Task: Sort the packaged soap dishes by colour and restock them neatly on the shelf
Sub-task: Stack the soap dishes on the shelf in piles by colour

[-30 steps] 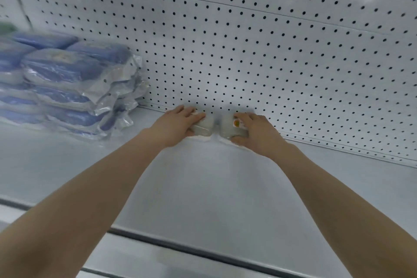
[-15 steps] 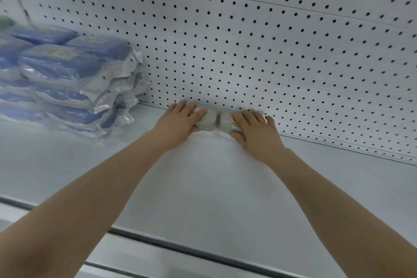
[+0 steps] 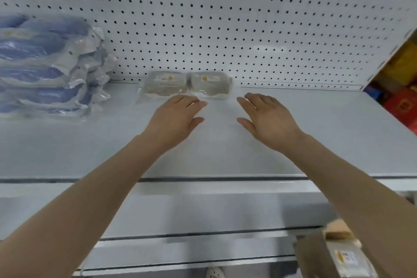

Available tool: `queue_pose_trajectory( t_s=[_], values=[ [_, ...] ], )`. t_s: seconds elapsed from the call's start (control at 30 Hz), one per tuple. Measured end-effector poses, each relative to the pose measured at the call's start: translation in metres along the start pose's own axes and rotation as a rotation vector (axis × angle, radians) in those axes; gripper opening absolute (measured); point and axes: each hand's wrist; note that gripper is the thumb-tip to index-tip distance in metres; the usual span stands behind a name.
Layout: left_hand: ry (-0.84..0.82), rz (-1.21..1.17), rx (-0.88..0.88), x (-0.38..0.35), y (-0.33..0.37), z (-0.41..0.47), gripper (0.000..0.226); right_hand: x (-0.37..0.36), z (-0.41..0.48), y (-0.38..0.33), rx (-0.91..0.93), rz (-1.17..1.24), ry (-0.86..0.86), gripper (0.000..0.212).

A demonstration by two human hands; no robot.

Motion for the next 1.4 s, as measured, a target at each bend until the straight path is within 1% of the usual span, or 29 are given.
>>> queue_pose_trajectory(
  t_s=[0.1,0.17,0.33,0.5,0.57,0.63,0.7,0.8,0.87,0.93,1.0,1.1,1.2,1.27,1.33,1.4],
  values=[
    [-0.039,-0.055,-0.024,0.001,0.034,-0.011,0.041,0.022,-0.055,0.005,-0.029,-0.028,0.006,0.053],
    [-0.035,-0.099,-0.038,0.001,0.060,-0.016,0.042,0.038,-0.093,0.012,-0.063,-0.033,0.012,0.051],
    [-0.012,-0.191,-0.156,-0.006,0.137,-0.017,0.043,0.078,-0.182,0.040,-0.123,-0.094,0.045,0.047],
    [0.022,-0.321,-0.245,-0.026,0.236,-0.008,0.035,0.111,-0.268,0.078,-0.223,-0.083,0.023,0.045],
    [0.055,-0.382,-0.297,-0.038,0.279,-0.008,0.029,0.122,-0.303,0.092,-0.238,-0.090,0.026,0.042],
    [0.048,-0.443,-0.332,-0.054,0.323,-0.014,0.027,0.128,-0.341,0.105,-0.259,-0.102,0.013,0.039],
    [-0.002,-0.486,-0.322,-0.074,0.362,-0.028,0.026,0.130,-0.380,0.115,-0.296,-0.075,-0.052,0.038],
    [-0.170,-0.493,-0.257,-0.109,0.408,-0.066,0.029,0.122,-0.441,0.120,-0.332,0.001,-0.221,0.039],
    [-0.292,-0.450,-0.207,-0.133,0.428,-0.094,0.036,0.110,-0.476,0.116,-0.361,0.075,-0.380,0.047],
    [-0.446,-0.393,-0.145,-0.152,0.440,-0.119,0.049,0.093,-0.502,0.111,-0.387,0.167,-0.568,0.056],
    [-0.554,-0.333,-0.080,-0.163,0.445,-0.136,0.054,0.072,-0.517,0.104,-0.396,0.260,-0.666,0.067],
    [-0.560,-0.275,-0.056,-0.169,0.446,-0.149,0.051,0.040,-0.526,0.095,-0.361,0.338,-0.732,0.083],
    [-0.531,-0.238,-0.072,-0.170,0.447,-0.151,0.049,0.018,-0.533,0.091,-0.278,0.343,-0.762,0.094],
    [-0.531,-0.201,-0.087,-0.170,0.449,-0.147,0.052,0.018,-0.536,0.098,-0.265,0.360,-0.745,0.097],
    [-0.546,-0.166,-0.087,-0.171,0.452,-0.142,0.055,0.030,-0.542,0.112,-0.299,0.378,-0.738,0.097],
    [-0.578,-0.143,-0.075,-0.174,0.460,-0.134,0.053,0.045,-0.551,0.132,-0.332,0.340,-0.766,0.098]
  ],
)
Point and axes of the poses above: each hand's wrist, its own z-axis towards the middle knuckle, its own x-axis out of the back of the hand, y = z × x, and after that the axes turned 15 degrees about y, right-handed
